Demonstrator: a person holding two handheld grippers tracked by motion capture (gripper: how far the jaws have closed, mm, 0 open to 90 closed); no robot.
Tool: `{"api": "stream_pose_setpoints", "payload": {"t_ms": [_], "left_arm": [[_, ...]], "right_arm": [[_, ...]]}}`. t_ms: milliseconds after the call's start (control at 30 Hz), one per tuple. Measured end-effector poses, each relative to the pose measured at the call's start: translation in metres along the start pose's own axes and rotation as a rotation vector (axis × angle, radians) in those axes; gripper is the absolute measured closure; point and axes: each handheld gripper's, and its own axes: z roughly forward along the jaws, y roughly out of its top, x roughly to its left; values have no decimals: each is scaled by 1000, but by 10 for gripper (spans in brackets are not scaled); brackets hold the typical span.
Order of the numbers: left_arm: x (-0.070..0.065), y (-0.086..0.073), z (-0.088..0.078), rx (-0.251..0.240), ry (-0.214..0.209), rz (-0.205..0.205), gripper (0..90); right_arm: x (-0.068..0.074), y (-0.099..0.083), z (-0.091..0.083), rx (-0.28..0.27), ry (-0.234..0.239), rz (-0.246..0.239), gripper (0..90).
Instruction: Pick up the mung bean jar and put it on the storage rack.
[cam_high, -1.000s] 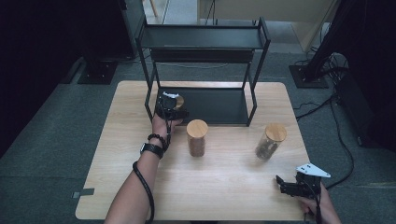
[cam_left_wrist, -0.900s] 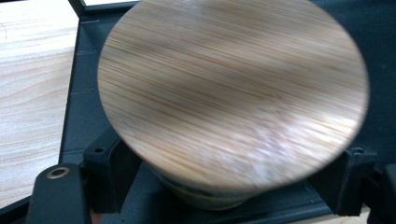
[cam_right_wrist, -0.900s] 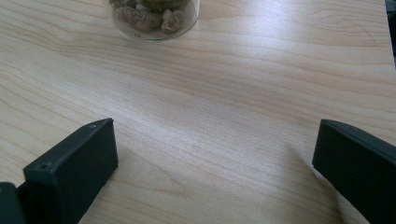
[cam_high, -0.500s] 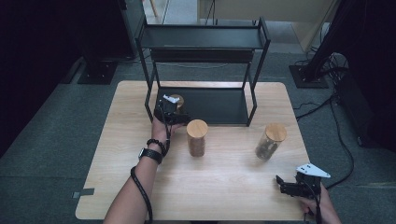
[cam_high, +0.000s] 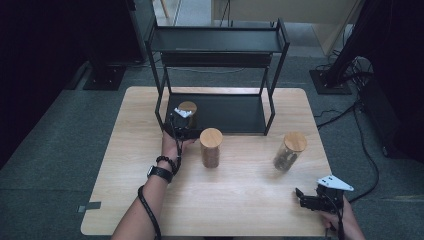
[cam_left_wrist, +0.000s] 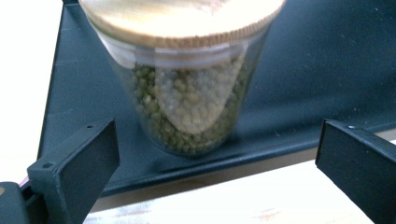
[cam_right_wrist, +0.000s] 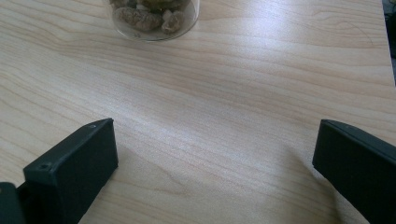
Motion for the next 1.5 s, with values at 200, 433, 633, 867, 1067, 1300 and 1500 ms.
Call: {"api": "stream_pose_setpoints", "payload": {"t_ms": [200, 433, 633, 867, 1067, 1300, 1500], "left_arm": [[3, -10, -1, -14, -3, -27, 0], [8, -20, -2, -19, -16, -48, 0], [9, -29, -4, -5, -21, -42, 0], [12, -37, -6, -8, -19, -54, 0], [14, -42, -7, -11, -26, -62, 0], [17, -46, -11, -27, 31, -31, 12], [16, -47, -12, -25, 9, -4, 21]], "right_arm": [[0, 0, 0, -1, 0, -1, 0], [0, 0, 0, -1, -2, -2, 0], [0, 0, 0, -1, -2, -5, 0], [1, 0, 0, -3, -5, -8, 0], [1, 0, 0, -3, -6, -8, 0], [1, 0, -1, -3, -7, -7, 0], [1, 0, -1, -4, -10, -7, 0]]}}
